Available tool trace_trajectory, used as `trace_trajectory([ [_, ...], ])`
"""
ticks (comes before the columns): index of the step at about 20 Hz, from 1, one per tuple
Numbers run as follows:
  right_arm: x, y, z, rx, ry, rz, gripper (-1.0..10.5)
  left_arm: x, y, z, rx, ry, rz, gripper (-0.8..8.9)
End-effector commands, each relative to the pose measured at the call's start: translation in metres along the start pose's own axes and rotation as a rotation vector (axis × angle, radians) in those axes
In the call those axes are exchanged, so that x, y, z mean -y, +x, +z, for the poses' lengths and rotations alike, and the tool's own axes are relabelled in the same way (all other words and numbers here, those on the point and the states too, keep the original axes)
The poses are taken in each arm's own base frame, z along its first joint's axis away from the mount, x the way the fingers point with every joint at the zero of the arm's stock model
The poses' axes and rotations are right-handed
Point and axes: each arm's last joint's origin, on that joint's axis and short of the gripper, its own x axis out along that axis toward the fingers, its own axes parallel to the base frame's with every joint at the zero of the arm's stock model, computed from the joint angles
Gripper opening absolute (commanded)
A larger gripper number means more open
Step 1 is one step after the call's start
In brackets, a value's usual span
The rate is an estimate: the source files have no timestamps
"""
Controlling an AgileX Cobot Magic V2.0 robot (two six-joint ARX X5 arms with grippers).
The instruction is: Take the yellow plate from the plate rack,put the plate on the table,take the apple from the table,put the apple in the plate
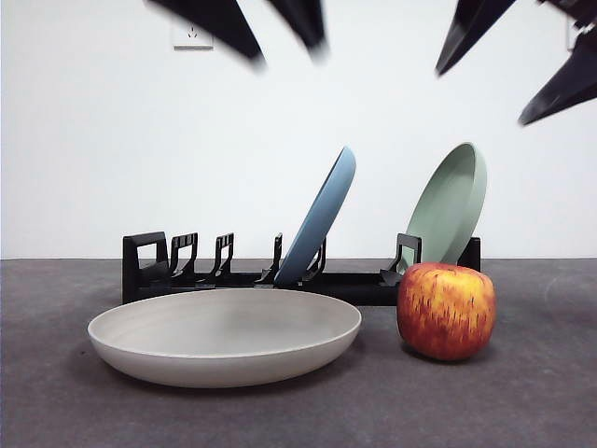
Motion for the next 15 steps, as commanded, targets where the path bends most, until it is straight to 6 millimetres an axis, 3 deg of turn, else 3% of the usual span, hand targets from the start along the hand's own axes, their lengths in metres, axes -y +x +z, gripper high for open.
trace_trajectory([
  [1,-0.009,0.02,-0.001,-0.094,-0.08,-0.026,6.0,-0.017,-0.046,0.002,0.149,-0.064,0.114,3.45],
  [4,-0.016,0.057,-0.008,-0.22,-0.121,-0.062,6.0,-0.034,-0.097,-0.004,0.289,-0.133,0.246,3.45],
  [7,-0.015,0.096,-0.02,-0.354,-0.163,-0.138,6.0,-0.045,-0.128,-0.014,0.366,-0.18,0.312,3.45],
  [11,-0.008,0.141,-0.037,-0.472,-0.158,-0.147,6.0,-0.05,-0.142,-0.023,0.367,-0.199,0.367,3.45],
  [15,-0.002,0.169,-0.049,-0.52,-0.137,-0.149,5.8,-0.05,-0.14,-0.027,0.323,-0.195,0.37,3.45],
])
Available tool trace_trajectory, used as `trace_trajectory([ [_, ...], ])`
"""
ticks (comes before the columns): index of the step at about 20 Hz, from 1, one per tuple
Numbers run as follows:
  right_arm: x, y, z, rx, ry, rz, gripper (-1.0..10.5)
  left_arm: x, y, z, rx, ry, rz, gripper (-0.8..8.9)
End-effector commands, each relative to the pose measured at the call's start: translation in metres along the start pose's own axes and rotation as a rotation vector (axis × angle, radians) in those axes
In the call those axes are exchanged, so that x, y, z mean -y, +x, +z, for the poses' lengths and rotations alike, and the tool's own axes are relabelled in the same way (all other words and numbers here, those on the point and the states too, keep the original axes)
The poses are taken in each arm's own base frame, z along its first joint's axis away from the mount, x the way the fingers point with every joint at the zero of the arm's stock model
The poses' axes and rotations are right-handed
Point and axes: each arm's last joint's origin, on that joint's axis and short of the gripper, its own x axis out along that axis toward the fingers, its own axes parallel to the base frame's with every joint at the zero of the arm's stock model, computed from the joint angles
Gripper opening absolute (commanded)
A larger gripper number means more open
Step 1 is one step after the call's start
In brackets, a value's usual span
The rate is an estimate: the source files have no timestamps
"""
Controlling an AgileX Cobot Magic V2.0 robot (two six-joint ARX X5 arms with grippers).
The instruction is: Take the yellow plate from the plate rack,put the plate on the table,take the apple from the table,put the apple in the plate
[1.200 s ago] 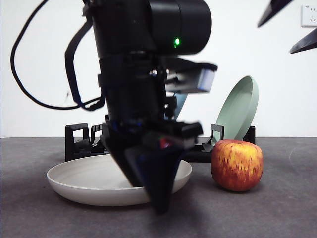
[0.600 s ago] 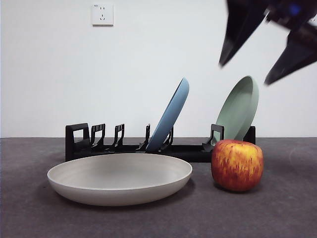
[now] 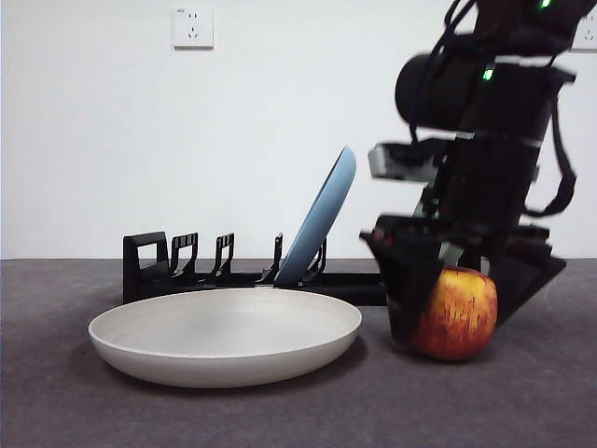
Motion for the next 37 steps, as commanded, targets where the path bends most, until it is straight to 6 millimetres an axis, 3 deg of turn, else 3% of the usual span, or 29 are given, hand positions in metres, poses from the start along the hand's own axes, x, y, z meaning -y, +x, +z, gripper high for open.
trace_trajectory([
  [1,0.0,0.012,-0.001,-0.033,0.025,0.001,4.9,0.0,0.001,-0.002,-0.016,-0.007,0.006,3.45],
  [4,-0.001,0.013,-0.001,-0.037,0.04,0.002,0.5,0.0,0.001,-0.003,-0.024,0.0,0.006,3.45],
  [5,-0.001,0.012,-0.001,-0.034,0.04,0.001,-0.1,0.0,0.001,-0.004,-0.029,0.003,0.007,3.45],
  [9,-0.001,0.002,-0.001,-0.024,0.05,0.0,-0.1,0.0,0.001,-0.005,-0.035,0.009,0.007,3.45],
  [14,-0.016,-0.062,0.024,0.101,0.061,0.078,-0.1,0.0,0.001,-0.004,-0.033,0.008,0.007,3.45],
  [18,-0.058,-0.101,0.052,0.246,-0.057,0.227,-0.1,0.0,0.001,-0.004,-0.033,0.009,0.007,3.45],
  [21,-0.095,-0.107,0.065,0.301,-0.147,0.256,-0.1,0.0,0.001,-0.004,-0.033,0.009,0.007,3.45],
  [26,-0.132,-0.068,0.078,0.241,-0.215,0.228,-0.1,0.0,0.001,-0.004,-0.034,0.009,0.005,3.45],
  [31,-0.137,-0.008,0.08,0.129,-0.229,0.159,-0.1,0.0,0.001,-0.005,-0.038,0.012,0.005,3.45],
  [37,-0.139,0.031,0.076,0.046,-0.242,0.141,-0.1,0.0,0.001,-0.008,-0.065,0.032,0.006,3.45],
])
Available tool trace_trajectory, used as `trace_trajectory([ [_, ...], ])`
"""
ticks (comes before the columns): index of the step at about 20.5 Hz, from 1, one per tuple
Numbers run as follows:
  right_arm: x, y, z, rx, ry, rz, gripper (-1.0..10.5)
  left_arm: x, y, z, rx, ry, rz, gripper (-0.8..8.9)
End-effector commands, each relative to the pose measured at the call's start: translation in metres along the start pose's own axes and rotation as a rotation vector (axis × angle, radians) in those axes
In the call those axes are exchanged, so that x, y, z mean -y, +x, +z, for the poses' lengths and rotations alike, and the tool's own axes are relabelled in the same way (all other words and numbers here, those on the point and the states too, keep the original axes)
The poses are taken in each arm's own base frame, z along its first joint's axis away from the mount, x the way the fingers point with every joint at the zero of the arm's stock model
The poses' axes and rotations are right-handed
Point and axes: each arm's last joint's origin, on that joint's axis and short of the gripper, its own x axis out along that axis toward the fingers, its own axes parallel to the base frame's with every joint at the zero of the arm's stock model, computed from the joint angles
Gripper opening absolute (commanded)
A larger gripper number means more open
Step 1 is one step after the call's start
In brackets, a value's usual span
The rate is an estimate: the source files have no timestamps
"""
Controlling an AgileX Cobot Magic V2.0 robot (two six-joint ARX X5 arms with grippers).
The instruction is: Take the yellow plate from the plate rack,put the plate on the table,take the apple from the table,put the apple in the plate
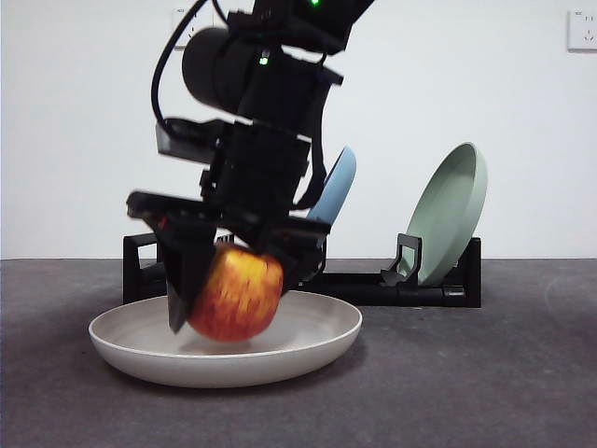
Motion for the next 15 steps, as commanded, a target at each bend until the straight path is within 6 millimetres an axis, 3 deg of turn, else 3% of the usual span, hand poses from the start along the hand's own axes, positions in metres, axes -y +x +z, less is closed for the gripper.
trace_trajectory([
  [1,0.0001,0.0118,-0.0019,-0.025,-0.012,-0.002,0.1,-0.0002,0.0003,-0.0021,-0.011,0.0,0.004,3.45],
  [3,0.0004,0.0131,-0.0022,-0.028,-0.016,-0.002,0.9,-0.0002,0.0003,-0.0032,-0.021,0.007,0.004,3.45],
  [8,-0.0001,0.0131,-0.0016,-0.021,-0.03,-0.002,5.3,-0.0003,0.0003,-0.0045,-0.032,0.016,0.005,3.45],
  [10,0.0008,0.013,-0.0013,-0.02,-0.028,-0.008,5.8,-0.0003,0.0003,-0.0046,-0.033,0.017,0.005,3.45],
  [15,0.0001,0.0129,0.0007,0.002,-0.03,-0.004,5.8,-0.0004,0.0002,-0.006,-0.045,0.026,0.006,3.45],
])
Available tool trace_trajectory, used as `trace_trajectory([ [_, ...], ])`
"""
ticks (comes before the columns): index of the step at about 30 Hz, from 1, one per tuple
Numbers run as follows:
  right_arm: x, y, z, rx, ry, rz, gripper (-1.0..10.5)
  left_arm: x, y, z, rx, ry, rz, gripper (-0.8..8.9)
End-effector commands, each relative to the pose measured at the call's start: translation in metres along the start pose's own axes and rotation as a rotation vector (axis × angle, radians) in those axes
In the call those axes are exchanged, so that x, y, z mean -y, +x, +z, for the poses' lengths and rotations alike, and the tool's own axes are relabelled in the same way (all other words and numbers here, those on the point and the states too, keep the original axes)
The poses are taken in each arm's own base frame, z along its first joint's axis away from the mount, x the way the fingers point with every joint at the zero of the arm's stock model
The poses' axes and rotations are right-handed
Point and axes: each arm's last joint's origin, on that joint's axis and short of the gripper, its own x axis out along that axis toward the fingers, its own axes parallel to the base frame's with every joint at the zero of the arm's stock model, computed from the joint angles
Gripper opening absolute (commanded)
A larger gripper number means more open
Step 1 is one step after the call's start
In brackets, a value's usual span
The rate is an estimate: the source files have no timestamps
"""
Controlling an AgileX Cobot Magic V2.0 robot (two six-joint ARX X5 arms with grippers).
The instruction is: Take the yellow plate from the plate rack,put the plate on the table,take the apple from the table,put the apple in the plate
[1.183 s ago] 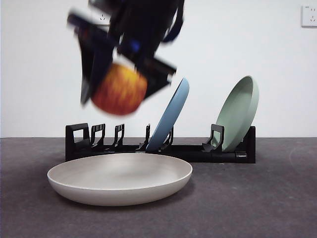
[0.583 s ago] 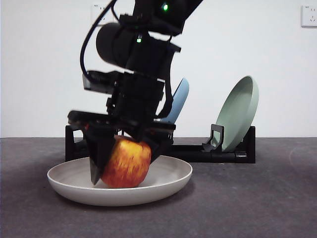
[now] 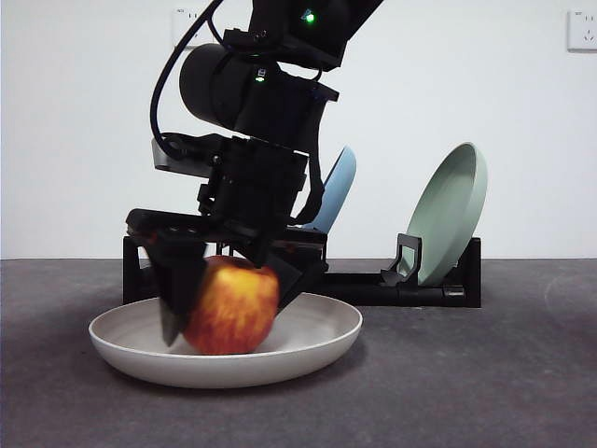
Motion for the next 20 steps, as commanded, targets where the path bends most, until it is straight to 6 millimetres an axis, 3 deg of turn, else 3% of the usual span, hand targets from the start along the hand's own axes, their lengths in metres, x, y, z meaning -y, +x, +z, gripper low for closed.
trace_trajectory([
  [1,0.0,0.006,0.001,0.011,-0.007,-0.002,5.8,0.0,0.0,-0.002,-0.008,-0.002,0.004,3.45],
  [5,0.002,-0.007,0.005,0.053,-0.002,-0.002,5.8,0.0,0.0,-0.002,-0.012,0.002,0.004,3.45],
  [9,0.002,-0.042,0.008,0.1,-0.001,-0.003,5.7,0.001,0.001,-0.001,-0.004,-0.005,0.003,3.45],
  [17,0.007,-0.15,0.004,0.323,-0.005,-0.011,5.6,0.01,0.013,0.009,0.038,0.038,0.001,3.4],
  [20,0.012,-0.191,-0.005,0.417,0.008,-0.022,5.2,0.015,0.019,0.013,0.054,0.08,-0.001,2.06],
])
